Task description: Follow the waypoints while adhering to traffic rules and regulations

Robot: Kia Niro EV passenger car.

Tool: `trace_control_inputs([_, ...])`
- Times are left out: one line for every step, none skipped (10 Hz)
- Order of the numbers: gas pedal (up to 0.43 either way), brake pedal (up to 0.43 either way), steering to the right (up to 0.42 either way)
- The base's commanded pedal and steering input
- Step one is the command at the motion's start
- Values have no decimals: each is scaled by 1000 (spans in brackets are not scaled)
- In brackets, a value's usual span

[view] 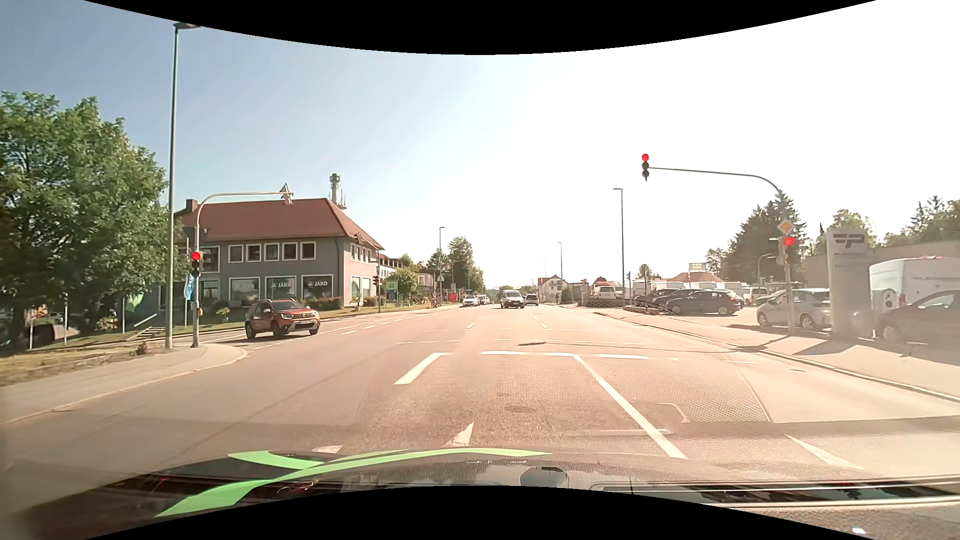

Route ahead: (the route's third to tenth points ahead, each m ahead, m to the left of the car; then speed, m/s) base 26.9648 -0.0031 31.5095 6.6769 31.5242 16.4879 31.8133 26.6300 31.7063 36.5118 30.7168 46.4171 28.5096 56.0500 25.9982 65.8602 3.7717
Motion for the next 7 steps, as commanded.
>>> trace_control_inputs([0, 128, -5])
trace_control_inputs([0, 146, -5])
trace_control_inputs([0, 134, -5])
trace_control_inputs([0, 134, -5])
trace_control_inputs([0, 134, -5])
trace_control_inputs([0, 134, -5])
trace_control_inputs([0, 134, -5])
